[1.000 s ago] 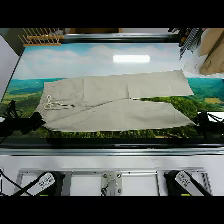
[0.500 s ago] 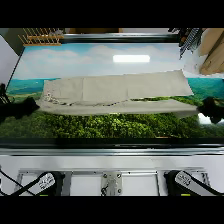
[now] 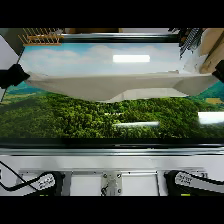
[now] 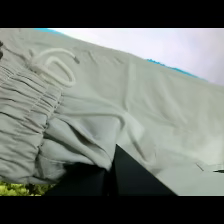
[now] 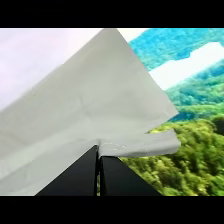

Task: Fold the clothes and pants, and hang the long-sleeved shirts on hangers.

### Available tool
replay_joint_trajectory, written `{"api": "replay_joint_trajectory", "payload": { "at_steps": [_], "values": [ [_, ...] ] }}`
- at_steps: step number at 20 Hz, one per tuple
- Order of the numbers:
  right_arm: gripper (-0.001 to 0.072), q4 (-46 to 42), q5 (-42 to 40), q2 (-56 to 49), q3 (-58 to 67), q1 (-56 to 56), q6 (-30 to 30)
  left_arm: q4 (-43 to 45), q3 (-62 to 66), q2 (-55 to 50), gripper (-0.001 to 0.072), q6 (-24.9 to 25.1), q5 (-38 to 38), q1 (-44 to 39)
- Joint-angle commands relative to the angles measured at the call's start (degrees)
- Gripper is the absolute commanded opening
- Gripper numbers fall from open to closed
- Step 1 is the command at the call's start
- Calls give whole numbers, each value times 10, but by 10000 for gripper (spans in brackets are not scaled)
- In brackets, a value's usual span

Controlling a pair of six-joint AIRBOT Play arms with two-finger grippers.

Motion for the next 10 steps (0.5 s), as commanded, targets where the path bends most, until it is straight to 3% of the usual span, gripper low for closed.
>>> {"api": "replay_joint_trajectory", "payload": {
  "at_steps": [1, 5, 10],
  "values": [
    [6, -85, -6, 46, -103, 0, -82, 49, -151, 65, 10, 21, 15, 10],
    [6, -92, -50, 145, -335, -48, -119, 58, -386, 152, 10, 89, 31, 62],
    [7, -145, -59, 198, -490, -113, -119, 57, -505, 214, 10, 113, 60, 132]
  ]
}}
